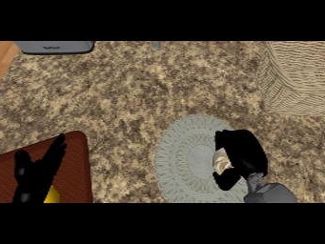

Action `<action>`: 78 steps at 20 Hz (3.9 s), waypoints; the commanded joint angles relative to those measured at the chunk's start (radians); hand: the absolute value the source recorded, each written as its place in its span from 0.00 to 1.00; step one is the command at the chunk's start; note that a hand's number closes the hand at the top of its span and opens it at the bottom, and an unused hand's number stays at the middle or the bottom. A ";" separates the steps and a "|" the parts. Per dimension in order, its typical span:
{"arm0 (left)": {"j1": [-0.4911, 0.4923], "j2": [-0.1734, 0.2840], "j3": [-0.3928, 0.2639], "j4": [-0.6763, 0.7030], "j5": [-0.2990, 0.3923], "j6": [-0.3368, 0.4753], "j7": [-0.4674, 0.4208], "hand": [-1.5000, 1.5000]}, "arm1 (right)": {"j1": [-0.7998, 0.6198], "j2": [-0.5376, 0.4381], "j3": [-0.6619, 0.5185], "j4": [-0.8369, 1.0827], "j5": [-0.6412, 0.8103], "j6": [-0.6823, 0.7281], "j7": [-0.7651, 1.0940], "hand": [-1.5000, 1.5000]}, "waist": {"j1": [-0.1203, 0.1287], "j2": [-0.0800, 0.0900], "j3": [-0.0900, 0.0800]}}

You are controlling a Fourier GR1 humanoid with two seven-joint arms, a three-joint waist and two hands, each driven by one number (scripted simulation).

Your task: Pick the cupcake from the placemat and place it in the basket

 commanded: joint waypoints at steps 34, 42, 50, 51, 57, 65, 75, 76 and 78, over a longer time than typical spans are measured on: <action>0.025 -0.009 0.000 0.022 -0.017 -0.038 0.051 0.50 | -0.661 -0.373 -0.790 0.013 -0.661 -0.004 0.334 1.00 | 0.035 0.014 -0.008; 0.005 -0.051 -0.018 0.011 -0.048 0.003 0.081 0.50 | -0.659 -0.391 -0.823 0.271 -0.682 -0.124 0.122 1.00 | 0.030 0.012 -0.007; -0.050 -0.041 0.003 0.073 -0.032 -0.030 0.062 0.50 | -0.669 -0.417 -0.938 0.562 -0.784 -0.204 -0.078 1.00 | 0.027 0.014 -0.007; -0.011 -0.030 0.005 0.105 -0.050 -0.042 -0.006 0.50 | -0.665 -0.410 -0.930 0.580 -0.781 -0.215 -0.091 1.00 | 0.028 0.014 -0.008; 0.013 -0.045 -0.004 0.030 -0.048 -0.034 0.048 0.50 | -0.663 -0.436 -0.923 0.718 -0.789 -0.262 -0.221 1.00 | 0.028 0.012 -0.008; -0.037 -0.015 0.043 0.101 -0.019 -0.071 0.017 0.50 | -0.658 -0.571 -0.841 0.925 -0.615 -0.348 -0.314 0.00 | 0.044 0.021 -0.007; -0.041 -0.041 0.015 0.070 -0.058 -0.041 0.054 0.50 | -0.695 -0.718 -0.933 1.058 -0.702 -0.328 -0.471 0.00 | 0.029 0.016 -0.007; -0.070 -0.045 0.026 0.098 -0.060 -0.029 0.060 0.50 | -0.730 -0.642 -0.909 1.025 -0.692 -0.394 -0.389 0.00 | 0.026 0.013 -0.008; -0.015 -0.043 0.019 0.080 -0.058 -0.050 0.025 0.50 | -0.730 -0.718 -0.964 1.090 -0.732 -0.362 -0.426 0.00 | 0.034 0.017 -0.007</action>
